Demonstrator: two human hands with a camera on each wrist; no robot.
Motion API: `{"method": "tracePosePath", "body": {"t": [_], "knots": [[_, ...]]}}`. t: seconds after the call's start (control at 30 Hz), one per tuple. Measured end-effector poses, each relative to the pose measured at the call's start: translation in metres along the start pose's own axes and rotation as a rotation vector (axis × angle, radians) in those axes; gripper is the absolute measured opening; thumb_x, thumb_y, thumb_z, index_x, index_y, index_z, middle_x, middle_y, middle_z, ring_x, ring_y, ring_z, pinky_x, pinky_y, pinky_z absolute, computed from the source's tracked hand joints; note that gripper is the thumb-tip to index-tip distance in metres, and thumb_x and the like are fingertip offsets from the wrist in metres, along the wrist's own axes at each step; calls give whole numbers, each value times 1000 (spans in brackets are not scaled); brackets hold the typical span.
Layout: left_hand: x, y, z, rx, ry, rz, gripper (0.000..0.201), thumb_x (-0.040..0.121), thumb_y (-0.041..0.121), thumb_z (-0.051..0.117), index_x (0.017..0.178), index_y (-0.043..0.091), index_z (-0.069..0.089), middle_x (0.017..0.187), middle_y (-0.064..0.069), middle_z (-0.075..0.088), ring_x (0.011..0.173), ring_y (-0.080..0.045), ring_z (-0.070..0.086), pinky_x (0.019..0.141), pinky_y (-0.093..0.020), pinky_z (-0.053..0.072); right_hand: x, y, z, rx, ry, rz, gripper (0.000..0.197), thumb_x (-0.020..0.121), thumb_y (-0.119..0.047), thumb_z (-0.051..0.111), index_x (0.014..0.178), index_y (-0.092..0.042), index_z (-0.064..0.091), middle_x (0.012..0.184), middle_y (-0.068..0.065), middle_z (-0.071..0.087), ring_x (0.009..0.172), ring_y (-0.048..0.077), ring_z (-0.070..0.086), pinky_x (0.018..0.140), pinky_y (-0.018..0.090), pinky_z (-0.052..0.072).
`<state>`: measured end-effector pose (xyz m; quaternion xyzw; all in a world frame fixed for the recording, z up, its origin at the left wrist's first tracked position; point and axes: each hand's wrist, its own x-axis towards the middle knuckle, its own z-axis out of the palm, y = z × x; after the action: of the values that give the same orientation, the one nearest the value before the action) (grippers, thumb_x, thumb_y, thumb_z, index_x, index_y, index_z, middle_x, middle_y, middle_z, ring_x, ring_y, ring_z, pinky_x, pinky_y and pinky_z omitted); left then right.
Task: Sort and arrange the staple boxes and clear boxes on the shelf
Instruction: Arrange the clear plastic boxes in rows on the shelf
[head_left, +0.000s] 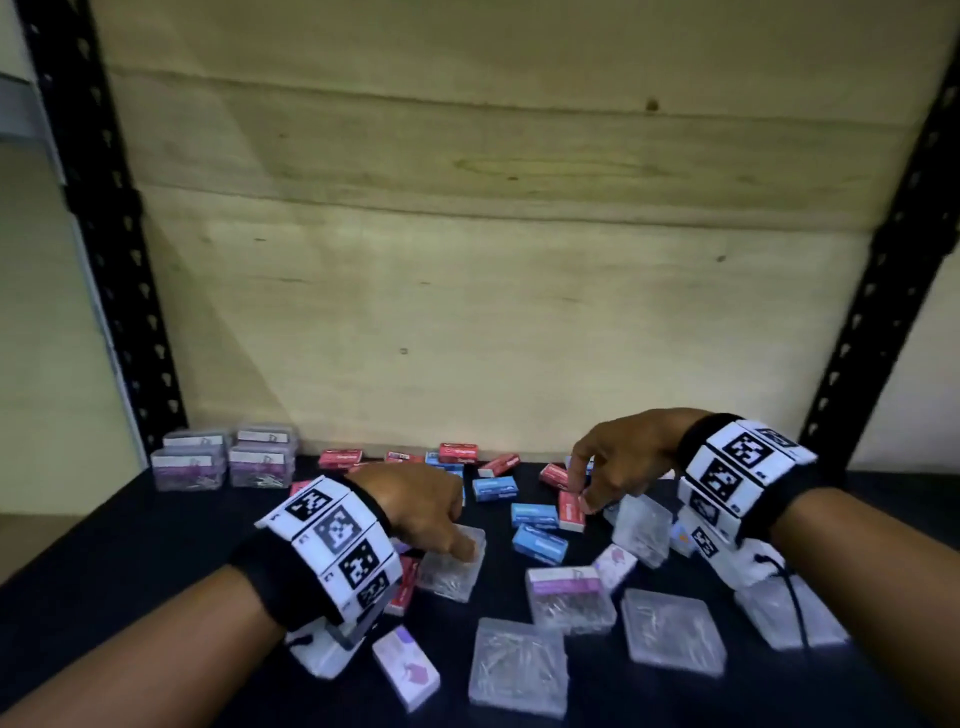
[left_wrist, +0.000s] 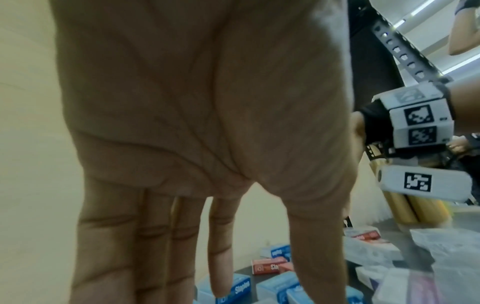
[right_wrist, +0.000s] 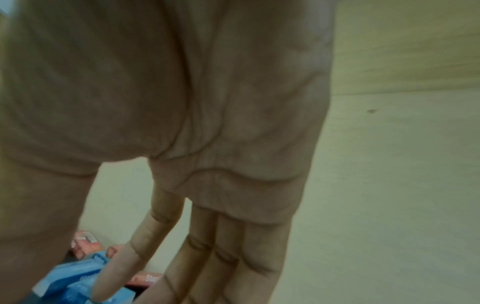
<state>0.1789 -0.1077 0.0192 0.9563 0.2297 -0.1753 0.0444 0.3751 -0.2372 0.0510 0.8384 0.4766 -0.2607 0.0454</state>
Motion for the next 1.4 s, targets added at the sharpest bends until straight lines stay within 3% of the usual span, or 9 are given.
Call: {"method": "tracePosePath", "body": {"t": [0.13,0.3,0.47,0.6,0.73,0.87,1.17,1.33,1.4], "knots": [[7,9,5,71,-30,-33,63,75,63,66,114,14,63,111,-4,67,99,-24,62,80,-34,47,-18,5,17,16,-14,2,31,77,-37,82,103,-28,67,90,-1,64,80,15,58,68,22,50],[1,18,7,50,-18,-39,71,74,62,71,125,18,49,123,-2,58,103,-22,54,78,-32,42,-27,-13,36,-78,-38,-51,50,72,-45,84,116,-30,64,99,-9,64,100,16,63,93,30,49],[-2,19,11,-35,-23,19,65,74,49,77,127,26,47,123,2,56,97,-17,53,78,-31,45,-20,-24,50,-106,-82,-72,52,68,-41,87,114,-28,67,91,-16,61,105,20,64,98,36,51],[-5,14,9,-116,-5,71,57,76,38,79,126,27,53,121,7,59,106,-14,57,89,-28,48,-19,-26,53,-128,-95,-88,46,68,-38,88,107,-26,67,90,-15,65,86,8,59,88,29,49],[-10,6,3,-241,-58,139,50,84,30,73,131,27,56,125,12,62,110,-7,58,89,-19,42,-20,-27,50,-153,-117,-83,50,67,-38,88,108,-19,67,96,-5,70,78,9,57,72,25,46],[-12,-1,0,-367,-151,187,43,91,23,62,134,31,57,128,13,62,116,-7,57,106,-28,41,-15,-26,48,-132,-87,-78,48,69,-40,87,104,-19,61,88,-4,65,79,16,55,74,30,45],[-3,-5,4,-457,-123,164,35,102,20,43,131,29,60,126,11,63,115,-8,56,100,-24,41,-12,-22,39,-138,-21,-69,49,74,-45,82,113,-26,58,100,-3,68,85,15,61,76,26,47],[2,-7,9,-400,-96,162,39,93,47,58,127,29,59,124,12,62,114,-9,57,104,-31,41,-12,-20,38,-163,-30,-76,42,76,-46,80,106,-27,59,91,-10,64,83,11,57,75,24,44],[5,-8,11,-354,-94,182,40,90,40,66,126,26,57,120,10,64,109,-10,60,103,-34,44,-11,-19,38,-172,-22,-80,41,75,-47,80,105,-28,59,90,-12,62,82,10,56,73,23,43]]}}
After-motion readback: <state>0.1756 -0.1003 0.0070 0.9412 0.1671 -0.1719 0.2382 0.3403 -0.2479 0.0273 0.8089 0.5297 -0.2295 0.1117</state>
